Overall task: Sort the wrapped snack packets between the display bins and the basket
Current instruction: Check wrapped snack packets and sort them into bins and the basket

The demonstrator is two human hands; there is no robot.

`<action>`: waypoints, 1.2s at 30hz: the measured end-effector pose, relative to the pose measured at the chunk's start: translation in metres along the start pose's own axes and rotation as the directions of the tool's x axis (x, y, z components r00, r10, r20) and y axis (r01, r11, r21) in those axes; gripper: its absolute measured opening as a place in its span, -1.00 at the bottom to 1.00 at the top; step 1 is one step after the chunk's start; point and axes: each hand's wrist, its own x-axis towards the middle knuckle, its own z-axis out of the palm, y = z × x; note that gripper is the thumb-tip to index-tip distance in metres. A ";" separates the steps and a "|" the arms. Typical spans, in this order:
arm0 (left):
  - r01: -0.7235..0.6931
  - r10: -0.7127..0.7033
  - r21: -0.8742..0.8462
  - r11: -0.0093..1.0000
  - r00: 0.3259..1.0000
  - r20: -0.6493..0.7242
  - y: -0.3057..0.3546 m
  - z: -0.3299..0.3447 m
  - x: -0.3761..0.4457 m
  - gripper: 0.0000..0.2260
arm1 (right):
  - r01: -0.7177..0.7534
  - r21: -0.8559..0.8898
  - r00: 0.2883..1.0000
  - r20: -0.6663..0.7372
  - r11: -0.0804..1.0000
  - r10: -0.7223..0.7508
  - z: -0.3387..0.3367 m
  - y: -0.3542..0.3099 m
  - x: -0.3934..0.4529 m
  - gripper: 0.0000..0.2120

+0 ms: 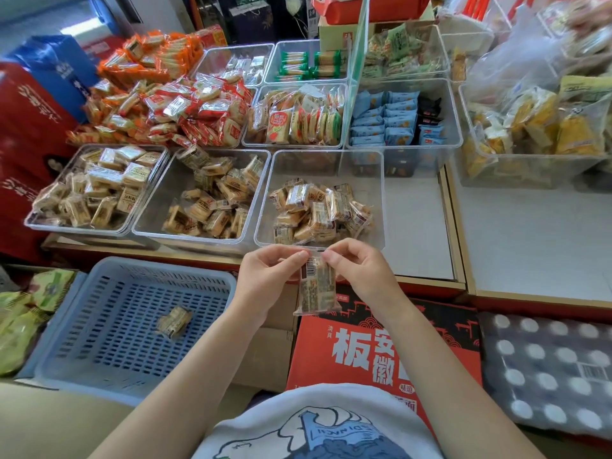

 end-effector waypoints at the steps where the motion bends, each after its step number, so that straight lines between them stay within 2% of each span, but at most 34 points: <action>1: 0.007 -0.007 -0.003 1.000 1.000 -0.001 0.000 -0.001 0.000 -0.94 | -0.011 0.002 1.000 -0.010 1.000 0.011 0.001 0.000 0.001 -0.89; 9: 0.168 -0.166 -0.115 0.979 0.986 0.023 -0.007 -0.015 0.009 -0.86 | -0.001 -0.028 0.996 -0.090 1.000 -0.001 0.017 -0.001 0.014 -0.87; 13: 0.245 -0.217 -0.107 0.963 0.950 0.225 -0.005 -0.025 0.019 -0.57 | -0.040 -0.006 0.990 -0.134 0.999 0.039 0.023 0.003 0.028 -0.88; 15: 0.269 -0.236 -0.080 0.960 0.929 0.284 -0.005 -0.030 0.024 -0.52 | -0.059 0.022 0.987 -0.150 0.998 0.062 0.026 0.003 0.035 -0.88; 18: 0.272 -0.242 -0.118 0.955 0.946 0.216 -0.008 -0.038 0.038 -0.61 | -0.097 0.076 0.989 -0.105 0.992 0.105 0.034 0.001 0.049 -0.89; 21: 0.284 -0.257 -0.244 0.927 0.957 0.136 -0.011 -0.047 0.063 -0.61 | -0.196 -0.017 0.981 0.015 0.981 0.196 0.044 -0.001 0.064 -0.75; 23: 0.274 -0.250 -0.265 0.925 0.961 0.120 -0.015 -0.053 0.082 -0.63 | -0.211 -0.064 0.976 0.047 0.975 0.214 0.051 0.001 0.079 -0.77; 24: 0.248 -0.232 -0.208 0.946 0.968 0.101 -0.017 -0.055 0.091 -0.68 | -0.200 -0.090 0.979 0.030 0.976 0.204 0.054 0.002 0.088 -0.78; 26: 0.138 -0.141 0.137 0.981 0.990 0.011 -0.030 -0.064 0.111 -0.71 | -0.172 -0.173 0.984 -0.076 0.970 0.161 0.060 0.007 0.113 -0.75; 27: 0.072 -0.072 0.366 0.928 0.997 -0.014 -0.038 -0.070 0.122 -0.66 | -0.165 -0.223 0.982 -0.132 0.961 0.138 0.062 0.009 0.126 -0.72; 28: 0.012 -0.003 0.554 0.832 1.000 -0.016 -0.046 -0.077 0.132 -0.57 | -0.161 -0.265 0.979 -0.166 0.951 0.120 0.064 0.011 0.140 -0.71; 29: -0.032 0.040 0.680 0.732 0.999 0.004 -0.053 -0.084 0.141 -0.50 | -0.162 -0.300 0.979 -0.170 0.940 0.114 0.066 0.013 0.153 -0.70; 31: -0.085 0.040 0.818 0.569 0.996 0.075 -0.069 -0.096 0.155 -0.41 | -0.201 -0.365 0.978 -0.125 0.909 0.166 0.072 0.023 0.178 -0.70; 33: -0.120 0.003 0.884 0.451 0.991 0.134 -0.084 -0.104 0.162 -0.33 | -0.252 -0.505 0.967 -0.092 0.826 0.238 0.079 0.037 0.193 -0.72; 36: -0.130 -0.031 0.913 0.387 0.988 0.154 -0.092 -0.106 0.164 -0.19 | -0.271 -0.625 0.961 -0.138 0.732 0.238 0.086 0.055 0.202 -0.73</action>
